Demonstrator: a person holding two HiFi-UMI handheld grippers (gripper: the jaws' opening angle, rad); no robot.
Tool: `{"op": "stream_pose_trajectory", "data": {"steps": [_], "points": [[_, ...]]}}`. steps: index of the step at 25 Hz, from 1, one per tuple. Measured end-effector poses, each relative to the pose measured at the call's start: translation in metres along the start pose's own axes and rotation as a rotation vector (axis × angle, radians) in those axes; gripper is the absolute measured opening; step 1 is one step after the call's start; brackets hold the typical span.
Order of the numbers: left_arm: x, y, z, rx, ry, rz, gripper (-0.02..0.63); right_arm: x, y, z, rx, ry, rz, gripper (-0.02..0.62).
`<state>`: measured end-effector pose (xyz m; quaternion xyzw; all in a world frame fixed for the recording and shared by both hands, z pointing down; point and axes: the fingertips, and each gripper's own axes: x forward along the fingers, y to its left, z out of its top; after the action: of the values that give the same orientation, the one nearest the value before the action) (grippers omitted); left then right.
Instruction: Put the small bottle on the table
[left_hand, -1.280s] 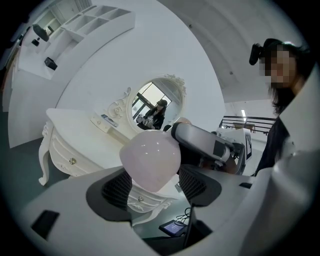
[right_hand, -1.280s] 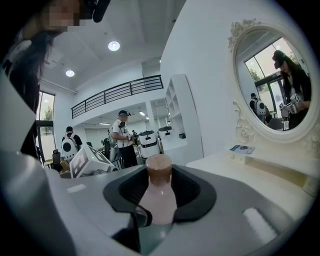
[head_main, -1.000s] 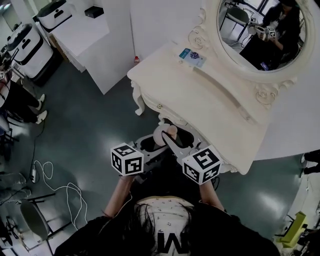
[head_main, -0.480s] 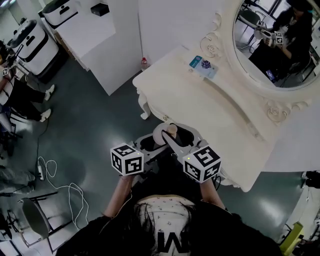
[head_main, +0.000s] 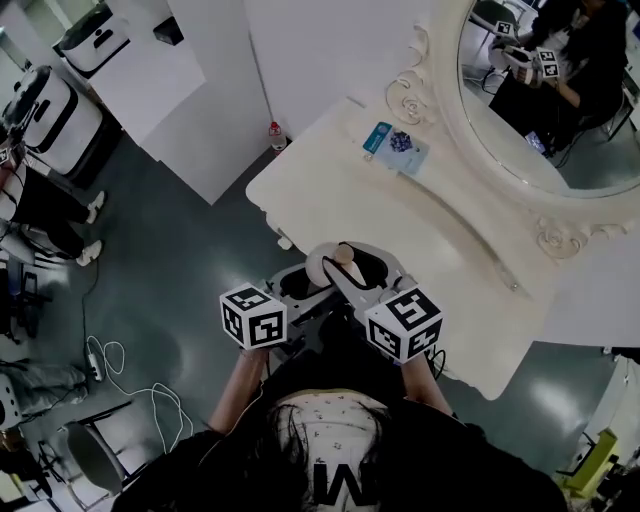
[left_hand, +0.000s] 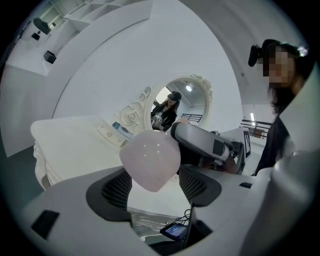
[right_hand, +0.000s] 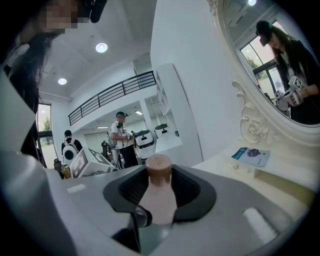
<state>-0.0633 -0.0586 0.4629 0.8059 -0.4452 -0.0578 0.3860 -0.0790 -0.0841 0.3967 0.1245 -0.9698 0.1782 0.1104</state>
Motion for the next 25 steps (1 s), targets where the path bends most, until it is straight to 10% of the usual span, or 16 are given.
{"op": "stream_pose_trajectory", "data": {"steps": [25], "points": [[0.113,0.045,0.034,0.058,0.242,-0.082,0.278,0.004,-0.137,0.009,0.161,-0.068,-0.165,0.150]]}}
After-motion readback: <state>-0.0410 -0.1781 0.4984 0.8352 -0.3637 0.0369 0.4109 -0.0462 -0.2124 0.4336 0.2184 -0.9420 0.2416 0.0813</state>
